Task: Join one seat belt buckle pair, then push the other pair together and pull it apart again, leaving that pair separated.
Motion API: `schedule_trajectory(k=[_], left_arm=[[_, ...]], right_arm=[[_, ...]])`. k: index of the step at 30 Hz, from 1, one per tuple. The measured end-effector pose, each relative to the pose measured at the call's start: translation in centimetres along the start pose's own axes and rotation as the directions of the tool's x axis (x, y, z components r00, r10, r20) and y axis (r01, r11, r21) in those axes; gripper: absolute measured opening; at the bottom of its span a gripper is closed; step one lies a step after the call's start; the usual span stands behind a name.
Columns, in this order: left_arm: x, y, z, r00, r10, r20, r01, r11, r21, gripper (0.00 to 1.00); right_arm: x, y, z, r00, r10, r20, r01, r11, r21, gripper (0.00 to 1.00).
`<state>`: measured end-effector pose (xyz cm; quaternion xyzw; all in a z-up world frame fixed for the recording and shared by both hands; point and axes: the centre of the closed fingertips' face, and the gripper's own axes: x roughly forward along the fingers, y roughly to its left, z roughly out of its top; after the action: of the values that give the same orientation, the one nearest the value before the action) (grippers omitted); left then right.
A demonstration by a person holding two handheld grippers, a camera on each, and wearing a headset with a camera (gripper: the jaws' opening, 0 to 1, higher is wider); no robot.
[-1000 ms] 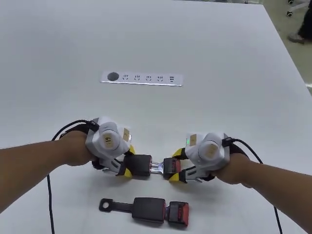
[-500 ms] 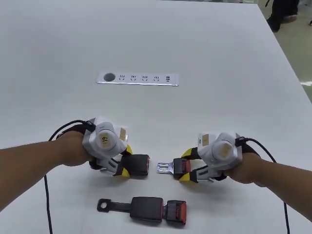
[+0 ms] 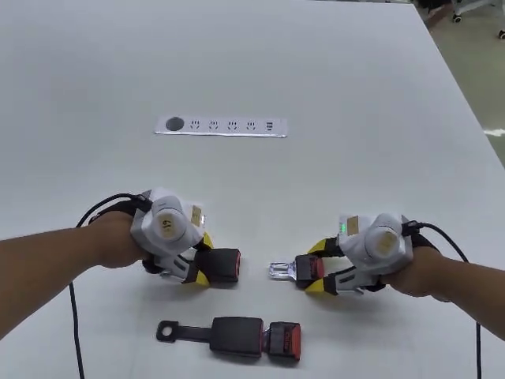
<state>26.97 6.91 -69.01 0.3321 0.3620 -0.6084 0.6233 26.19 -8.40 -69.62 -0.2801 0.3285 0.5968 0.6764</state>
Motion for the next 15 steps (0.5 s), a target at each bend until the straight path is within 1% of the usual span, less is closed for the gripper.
schedule_trajectory(k=[8, 9, 15], left_arm=[[0.0, -0.1, 0.1, 1.0000, -0.002, 0.003, 0.002, 1.000, 0.001, 0.33], [0.0, -0.1, 0.1, 1.0000, -0.002, 0.003, 0.002, 1.000, 0.001, 0.33], [-0.1, 0.0, 0.0, 1.0000, -0.002, 0.005, 0.002, 1.000, 0.001, 0.33]], right_arm=[[-1.4, -0.3, -0.9, 1.0000, -0.003, -0.006, 0.003, 1.000, 0.014, 0.33], [-1.5, -0.5, -1.0, 1.0000, -0.004, -0.005, 0.004, 1.000, 0.016, 0.33], [-1.8, -0.3, -1.0, 1.0000, -0.002, -0.003, 0.002, 1.000, 0.015, 0.33]])
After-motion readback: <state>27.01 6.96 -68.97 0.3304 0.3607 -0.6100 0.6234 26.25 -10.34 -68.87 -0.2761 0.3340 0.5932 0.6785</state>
